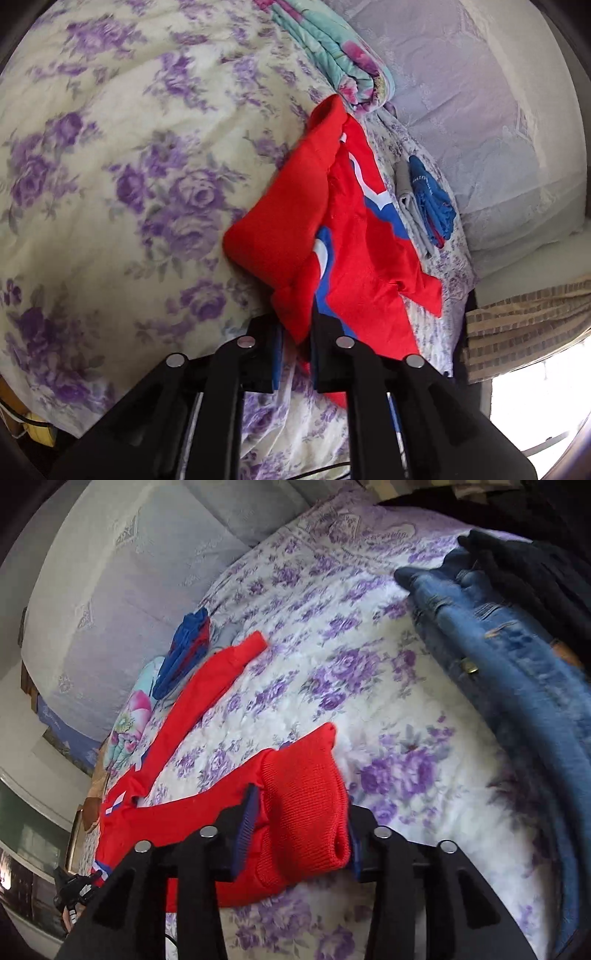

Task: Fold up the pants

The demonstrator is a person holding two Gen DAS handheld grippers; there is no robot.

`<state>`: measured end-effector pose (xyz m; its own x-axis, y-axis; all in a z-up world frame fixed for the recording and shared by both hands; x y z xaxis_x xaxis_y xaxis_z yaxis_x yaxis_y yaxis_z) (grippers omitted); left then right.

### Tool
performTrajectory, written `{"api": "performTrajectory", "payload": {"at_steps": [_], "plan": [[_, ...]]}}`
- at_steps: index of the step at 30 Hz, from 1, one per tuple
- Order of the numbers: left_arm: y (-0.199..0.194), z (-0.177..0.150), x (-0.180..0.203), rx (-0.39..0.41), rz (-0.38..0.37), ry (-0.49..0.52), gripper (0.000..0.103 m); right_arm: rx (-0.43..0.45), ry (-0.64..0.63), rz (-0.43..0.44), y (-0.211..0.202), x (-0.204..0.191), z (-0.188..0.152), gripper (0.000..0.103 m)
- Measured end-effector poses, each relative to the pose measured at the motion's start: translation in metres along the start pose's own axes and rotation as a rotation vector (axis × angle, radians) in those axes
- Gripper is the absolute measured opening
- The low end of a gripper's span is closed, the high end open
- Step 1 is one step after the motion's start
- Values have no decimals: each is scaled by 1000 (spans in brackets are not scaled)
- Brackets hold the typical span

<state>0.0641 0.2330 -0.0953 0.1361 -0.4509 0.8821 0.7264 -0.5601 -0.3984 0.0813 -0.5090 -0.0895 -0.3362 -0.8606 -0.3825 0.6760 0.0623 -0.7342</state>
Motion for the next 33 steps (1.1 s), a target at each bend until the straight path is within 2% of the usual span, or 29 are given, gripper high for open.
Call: {"api": "performTrajectory", "payload": {"at_steps": [1,2,3,4,5,6,8,9,13,17,22,27,30,31,32,33], "plan": [[-7,1,-1,10,6,-3,16,50,13,-50,-12,6,3,59],[-14,3,1,21,32,16,25,101,23,-80,-24,11,8,71],[-21,3,4,39,64,40,38,144,34,-106,-35,16,14,72],[-30,4,7,69,103,64,43,169,44,-122,-41,18,21,72],[-40,6,10,108,147,87,55,182,43,-108,-46,17,26,72],[-51,8,14,163,198,114,60,186,33,-78,-47,11,31,72],[-70,15,18,259,285,156,63,173,-5,-19,-40,-10,40,72],[-74,19,20,275,299,167,63,155,-26,18,-32,-24,45,72],[-57,39,32,252,287,237,65,38,-18,179,19,-86,60,72],[-28,66,31,265,322,283,66,-50,67,254,79,-133,83,69],[0,87,19,248,335,245,67,-96,126,203,133,-161,101,68],[6,87,16,258,400,271,77,-128,152,150,165,-170,105,68],[10,87,10,263,426,269,80,-141,154,132,182,-173,104,66],[12,88,8,262,434,264,80,-140,162,130,187,-172,104,64],[13,87,7,263,442,261,80,-137,163,128,190,-174,105,55],[13,87,6,265,447,263,80,-134,160,132,193,-174,106,37]]}}
Point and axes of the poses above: each gripper's, at about its wrist camera, not at the fingertips, and y roughly the way its jaws point, x to its right, z to its top, the point moved 3 cm from there along y, roughly the way its jaws point, and after that the axes turned 15 degrees about -z, right-handed, at the moved point
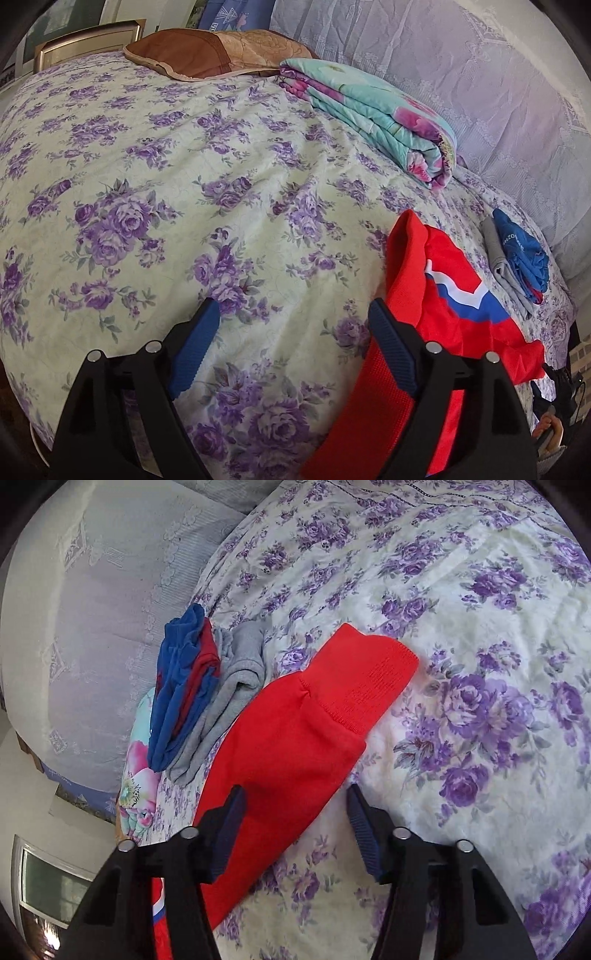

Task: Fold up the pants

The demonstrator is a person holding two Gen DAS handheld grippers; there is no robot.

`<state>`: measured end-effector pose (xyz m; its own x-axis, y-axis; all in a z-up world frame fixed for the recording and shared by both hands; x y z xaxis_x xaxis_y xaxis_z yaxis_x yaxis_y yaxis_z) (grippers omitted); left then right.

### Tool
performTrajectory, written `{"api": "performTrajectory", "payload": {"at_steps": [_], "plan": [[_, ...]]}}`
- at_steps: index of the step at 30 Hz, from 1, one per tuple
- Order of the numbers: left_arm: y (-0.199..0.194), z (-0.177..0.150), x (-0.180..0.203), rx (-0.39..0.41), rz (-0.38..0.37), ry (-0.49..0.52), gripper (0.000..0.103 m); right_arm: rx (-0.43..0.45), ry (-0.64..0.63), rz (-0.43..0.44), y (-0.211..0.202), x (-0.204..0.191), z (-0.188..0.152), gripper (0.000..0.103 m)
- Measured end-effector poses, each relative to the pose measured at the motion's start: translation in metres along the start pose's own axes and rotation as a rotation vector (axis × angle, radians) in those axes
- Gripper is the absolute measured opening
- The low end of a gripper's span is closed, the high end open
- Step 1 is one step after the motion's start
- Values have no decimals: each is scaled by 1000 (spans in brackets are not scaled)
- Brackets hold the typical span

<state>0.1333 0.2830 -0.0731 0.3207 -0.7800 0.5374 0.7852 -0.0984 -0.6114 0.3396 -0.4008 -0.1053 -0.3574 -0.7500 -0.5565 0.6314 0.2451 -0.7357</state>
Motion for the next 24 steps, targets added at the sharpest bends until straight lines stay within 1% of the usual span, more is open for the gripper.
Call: {"api": "performTrajectory", "payload": {"at_steps": [1,2,3,5,7,8,9,10,11,13,14,15,16,18,20,23,24], "plan": [[0,0,1,1,4,5,80,-6,-4,5,3,0,0,28],[-1,0,3,0,7,11,81,-6,-5,15,5,0,1,15],[-1,1,4,-3,11,15,81,3,-7,25,3,0,2,7],[-3,3,5,-2,6,9,81,49,-41,50,-15,-3,2,5],[-8,7,6,4,-4,6,81,114,-110,74,-47,-9,0,5],[-10,10,8,7,-8,9,81,132,-137,90,-62,-10,-2,5],[-11,12,11,6,-11,17,81,137,-153,100,-75,-7,-6,5],[-11,15,14,2,-12,29,81,136,-165,91,-83,-2,-10,5],[-9,17,17,-3,-10,45,82,126,-184,61,-86,4,-15,5],[-3,21,25,-25,8,83,82,52,-235,-35,-72,22,-26,10],[2,23,29,-37,17,100,82,-8,-230,-62,-62,33,-31,19],[6,25,33,-49,24,117,82,-51,-201,-68,-56,43,-36,30],[9,27,37,-59,28,131,82,-59,-169,-40,-58,51,-39,31],[15,32,44,-84,29,147,82,-34,-146,-5,-72,58,-39,42],[23,39,51,-108,9,152,82,21,-144,11,-90,60,-35,48],[44,50,62,-157,-18,167,82,50,-114,31,-100,65,-20,57],[51,52,66,-169,-23,169,82,59,-84,26,-100,70,-14,57]]}}
Point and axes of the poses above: each gripper's, at about its wrist camera, not at the fingertips, and y roughly the way its jaws point, x to its right, z to its top, the point moved 3 cm from there along y, roughly the way its jaws point, and after that the axes turned 15 degrees about -z, right-handed, at the moved point
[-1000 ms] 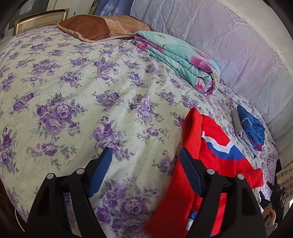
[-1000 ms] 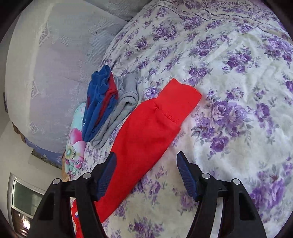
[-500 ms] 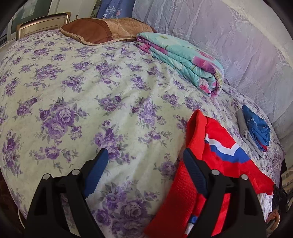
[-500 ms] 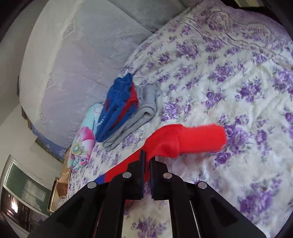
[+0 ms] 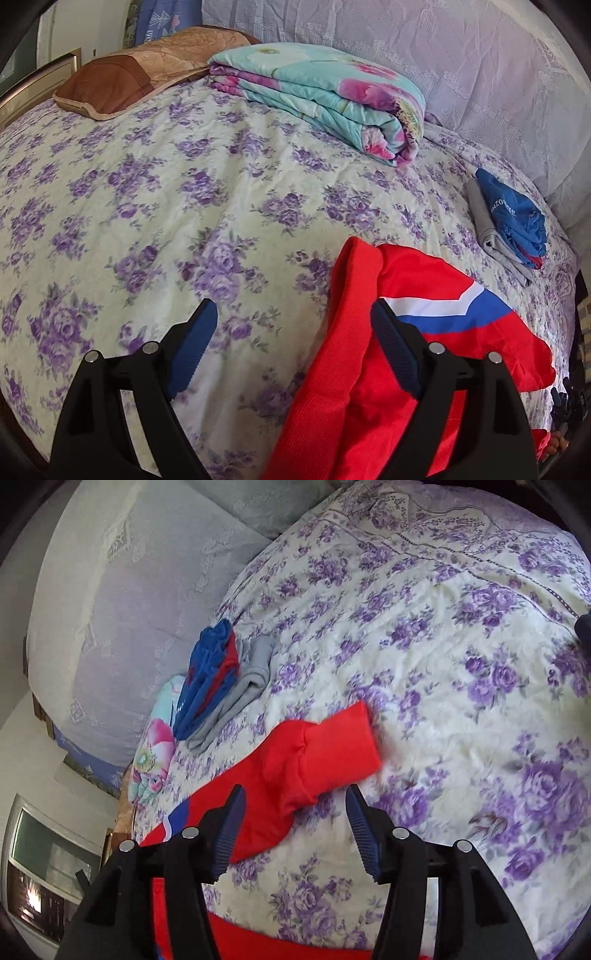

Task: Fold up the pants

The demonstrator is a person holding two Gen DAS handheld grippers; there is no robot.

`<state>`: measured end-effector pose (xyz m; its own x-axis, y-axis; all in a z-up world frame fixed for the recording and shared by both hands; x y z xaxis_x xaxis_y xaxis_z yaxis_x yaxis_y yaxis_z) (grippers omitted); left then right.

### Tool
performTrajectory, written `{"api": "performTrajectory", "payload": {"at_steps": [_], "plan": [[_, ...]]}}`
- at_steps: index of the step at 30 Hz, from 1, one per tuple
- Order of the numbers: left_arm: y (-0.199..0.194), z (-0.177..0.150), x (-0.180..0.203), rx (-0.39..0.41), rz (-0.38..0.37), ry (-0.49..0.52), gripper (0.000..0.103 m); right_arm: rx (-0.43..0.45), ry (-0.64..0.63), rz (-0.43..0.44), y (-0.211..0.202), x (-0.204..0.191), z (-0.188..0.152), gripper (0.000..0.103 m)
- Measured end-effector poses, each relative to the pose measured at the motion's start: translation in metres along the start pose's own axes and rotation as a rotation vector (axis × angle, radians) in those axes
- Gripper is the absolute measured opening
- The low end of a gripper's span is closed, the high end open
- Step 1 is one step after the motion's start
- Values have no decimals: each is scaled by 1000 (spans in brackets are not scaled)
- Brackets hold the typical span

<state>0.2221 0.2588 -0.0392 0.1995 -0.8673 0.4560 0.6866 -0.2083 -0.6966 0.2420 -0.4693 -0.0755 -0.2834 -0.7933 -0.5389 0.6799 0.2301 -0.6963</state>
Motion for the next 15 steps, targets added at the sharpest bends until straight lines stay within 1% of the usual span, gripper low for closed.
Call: {"api": "performTrajectory", "payload": {"at_steps": [3,5,7,10,11,12,13,15], "plan": [[22,13,7,-42,6,14,82,12,73,3,2,14,15,57],[39,18,12,-95,-10,22,82,7,98,8,5,20,21,57],[56,18,15,-137,-10,23,82,8,108,-7,10,24,26,57],[75,8,21,-162,-10,37,83,-8,106,-29,22,27,30,57],[81,4,21,-160,7,47,89,-18,103,-33,27,26,30,57],[84,0,22,-141,26,58,92,-30,98,-32,33,25,31,57],[85,-2,24,-123,37,72,93,-37,94,-32,37,24,32,57],[85,-2,27,-112,54,90,95,-54,82,-26,46,19,33,57]]}}
Point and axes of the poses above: each gripper's, at about its wrist camera, not at the fingertips, and y roughly the way its jaws point, x to its right, z to its top, the point moved 3 cm from there along y, roughly the way its jaws point, and after that the axes turned 15 degrees about -z, right-handed, at the moved point
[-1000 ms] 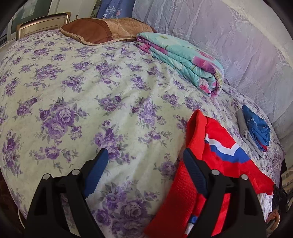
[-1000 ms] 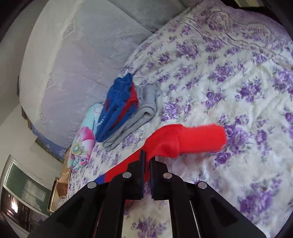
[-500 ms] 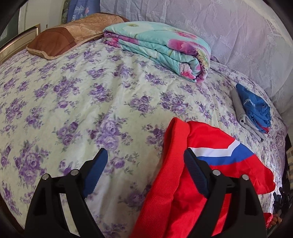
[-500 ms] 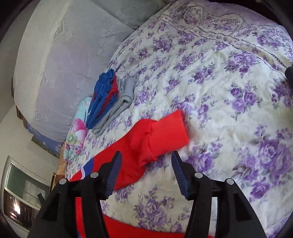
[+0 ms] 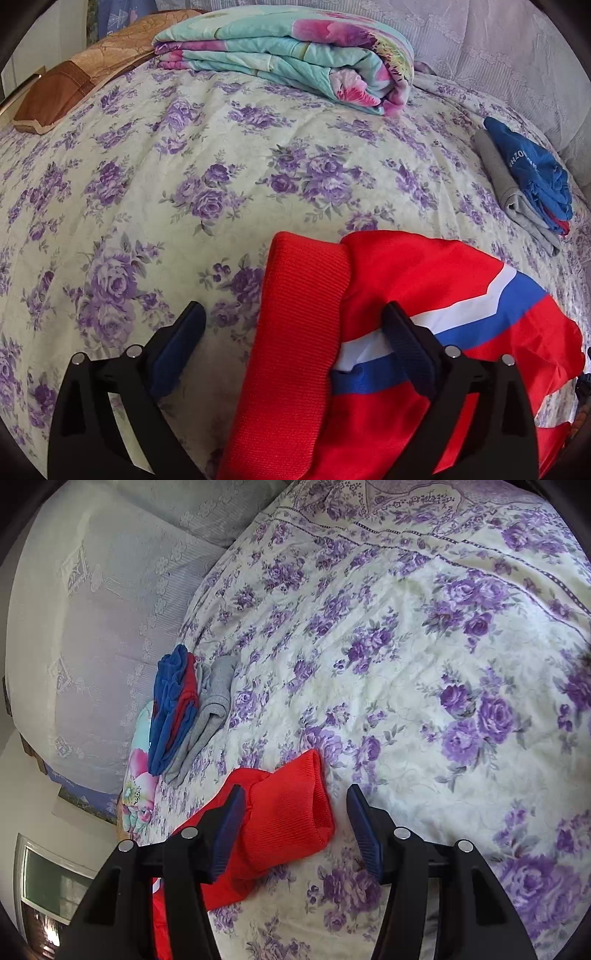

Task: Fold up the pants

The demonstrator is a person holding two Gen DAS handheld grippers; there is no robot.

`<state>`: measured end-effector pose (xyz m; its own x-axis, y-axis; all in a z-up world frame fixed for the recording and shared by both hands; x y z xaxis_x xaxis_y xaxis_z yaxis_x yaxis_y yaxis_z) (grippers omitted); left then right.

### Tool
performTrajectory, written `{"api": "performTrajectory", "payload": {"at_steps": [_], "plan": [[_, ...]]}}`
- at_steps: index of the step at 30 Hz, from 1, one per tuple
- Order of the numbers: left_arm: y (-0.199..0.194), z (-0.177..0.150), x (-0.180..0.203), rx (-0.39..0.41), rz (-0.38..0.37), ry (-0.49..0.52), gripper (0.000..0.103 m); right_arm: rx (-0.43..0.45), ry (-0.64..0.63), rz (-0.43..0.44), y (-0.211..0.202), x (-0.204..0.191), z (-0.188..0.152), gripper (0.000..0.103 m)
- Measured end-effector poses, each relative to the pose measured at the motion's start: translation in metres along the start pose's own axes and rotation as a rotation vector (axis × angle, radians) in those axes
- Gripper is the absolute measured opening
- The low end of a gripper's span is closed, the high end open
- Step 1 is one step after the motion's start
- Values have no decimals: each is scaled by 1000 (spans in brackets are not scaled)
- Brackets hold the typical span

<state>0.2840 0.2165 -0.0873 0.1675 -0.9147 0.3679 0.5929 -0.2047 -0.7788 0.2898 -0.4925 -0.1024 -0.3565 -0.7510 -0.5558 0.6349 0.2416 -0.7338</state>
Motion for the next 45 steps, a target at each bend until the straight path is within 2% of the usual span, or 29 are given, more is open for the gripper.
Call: {"api": "performTrajectory", "payload": {"at_steps": [2,4,6,8,10,12,14,15,16,17,19,23,25,26,27,31,32,34,37,40,42,43,45], "plan": [[0,1,-3,1,-3,-12,97,-25,-10,16,9,-6,0,57],[0,2,-6,4,-18,-28,97,-30,-47,-1,17,-14,-2,51],[0,2,-4,7,-14,-23,97,-25,-98,-14,21,-22,-3,24],[0,2,-3,12,-8,-17,97,29,-158,-41,12,-31,-4,15],[-2,2,-2,20,-3,-12,97,159,-239,-73,-16,-41,2,9],[-2,1,-1,22,-1,-9,97,273,-256,-122,-43,-40,14,5],[0,1,-2,14,-3,-12,97,304,-287,-226,-47,-30,29,5],[0,2,-3,13,-7,-16,97,298,-285,-291,-43,-20,33,5],[0,2,-3,13,-11,-19,97,269,-260,-318,-38,-9,36,6],[-1,2,-4,14,-13,-20,97,237,-217,-293,-35,0,35,6],[-1,1,-3,15,-11,-20,97,230,-171,-197,-41,1,25,8],[-1,1,-2,14,1,-11,97,191,-285,-41,-47,-54,-16,9],[-2,1,-3,15,-2,-14,97,114,-360,23,-33,-88,-38,35],[-2,2,-3,15,-4,-17,97,85,-389,38,-23,-100,-47,65],[-2,2,-4,16,-7,-21,97,63,-415,36,-10,-109,-57,69],[-5,2,-6,2,-14,-30,97,-70,-452,-34,45,-109,-81,69],[-7,3,-7,-4,-15,-30,97,-44,-448,-14,41,-109,-81,69],[-16,4,-11,14,-26,-29,97,-75,-434,-15,37,-107,-78,69],[-29,6,-22,37,-78,-52,97,-28,-408,-14,17,-105,-73,69],[-35,7,-31,44,-124,-75,97,38,-434,55,-9,-116,-69,71],[-38,10,-33,48,-190,-89,96,74,-443,95,-21,-127,-67,89],[-38,12,-32,43,-224,-88,96,92,-453,115,-27,-134,-67,91],[-36,16,-26,26,-230,-67,96,122,-489,130,-35,-149,-66,94]]}}
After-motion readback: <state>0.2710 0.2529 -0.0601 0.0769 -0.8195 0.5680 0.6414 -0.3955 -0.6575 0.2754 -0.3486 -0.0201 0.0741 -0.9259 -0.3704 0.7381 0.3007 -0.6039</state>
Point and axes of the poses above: each gripper's, at about its wrist camera, not at the fingertips, and y roughly the way its jaws point, x to its right, z to its top, the point moved 3 cm from there along y, roughly the way its jaws point, and after that the axes turned 15 degrees about -z, right-handed, at the moved point
